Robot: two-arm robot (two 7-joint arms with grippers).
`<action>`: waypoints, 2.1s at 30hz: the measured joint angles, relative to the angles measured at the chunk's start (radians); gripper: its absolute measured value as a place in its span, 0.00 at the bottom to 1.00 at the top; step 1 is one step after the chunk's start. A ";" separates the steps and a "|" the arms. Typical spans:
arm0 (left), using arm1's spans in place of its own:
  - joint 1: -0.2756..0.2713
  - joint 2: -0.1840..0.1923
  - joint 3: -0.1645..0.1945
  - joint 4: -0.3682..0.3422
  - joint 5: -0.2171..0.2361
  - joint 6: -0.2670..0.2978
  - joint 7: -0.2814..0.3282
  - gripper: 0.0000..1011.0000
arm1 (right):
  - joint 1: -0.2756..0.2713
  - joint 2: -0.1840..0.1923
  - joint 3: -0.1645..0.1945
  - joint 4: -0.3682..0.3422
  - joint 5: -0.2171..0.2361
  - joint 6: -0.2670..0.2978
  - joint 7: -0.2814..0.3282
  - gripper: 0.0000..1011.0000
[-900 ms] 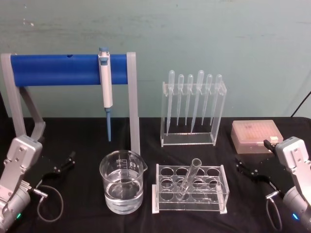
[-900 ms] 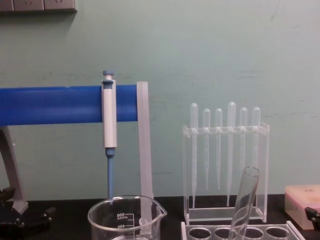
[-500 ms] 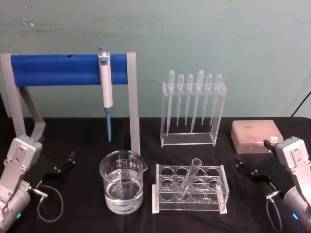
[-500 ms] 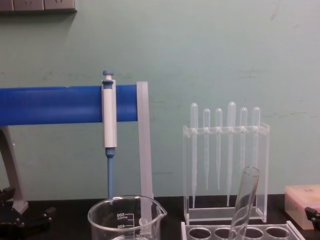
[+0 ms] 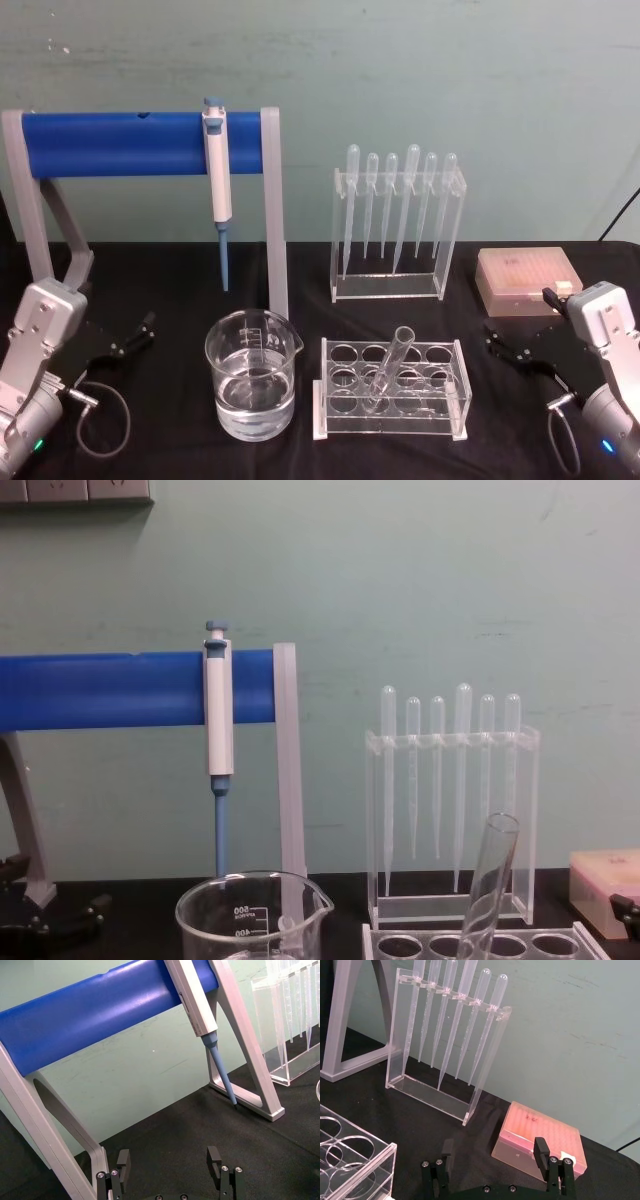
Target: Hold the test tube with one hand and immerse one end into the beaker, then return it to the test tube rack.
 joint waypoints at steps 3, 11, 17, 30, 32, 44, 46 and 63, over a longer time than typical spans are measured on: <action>0.000 0.000 0.000 0.000 0.000 0.000 0.000 0.99 | 0.000 0.000 0.000 0.000 0.000 0.000 0.000 0.99; 0.000 0.000 0.000 0.000 0.000 0.000 0.000 0.99 | 0.000 0.000 0.000 0.000 0.000 0.000 0.000 0.99; 0.000 0.000 0.000 0.000 0.000 0.000 0.000 0.99 | 0.000 0.000 0.000 0.000 0.000 0.000 0.000 0.99; 0.000 0.000 0.000 0.000 0.000 0.000 0.000 0.99 | -0.018 -0.005 0.024 -0.021 -0.002 -0.024 0.009 0.99; 0.000 0.000 0.000 0.000 0.000 0.000 0.000 0.99 | -0.026 -0.003 0.034 -0.034 0.000 -0.027 0.014 0.99; 0.000 0.000 0.000 0.000 0.000 0.000 0.000 0.99 | -0.118 0.052 0.125 -0.162 0.097 -0.028 0.106 0.99; 0.000 0.000 0.000 0.000 0.000 0.000 0.000 0.99 | -0.131 0.065 0.135 -0.175 0.121 -0.034 0.140 0.99; 0.000 0.000 0.000 0.000 0.000 0.000 0.000 0.99 | -0.207 0.187 0.162 -0.199 0.296 -0.127 0.577 0.99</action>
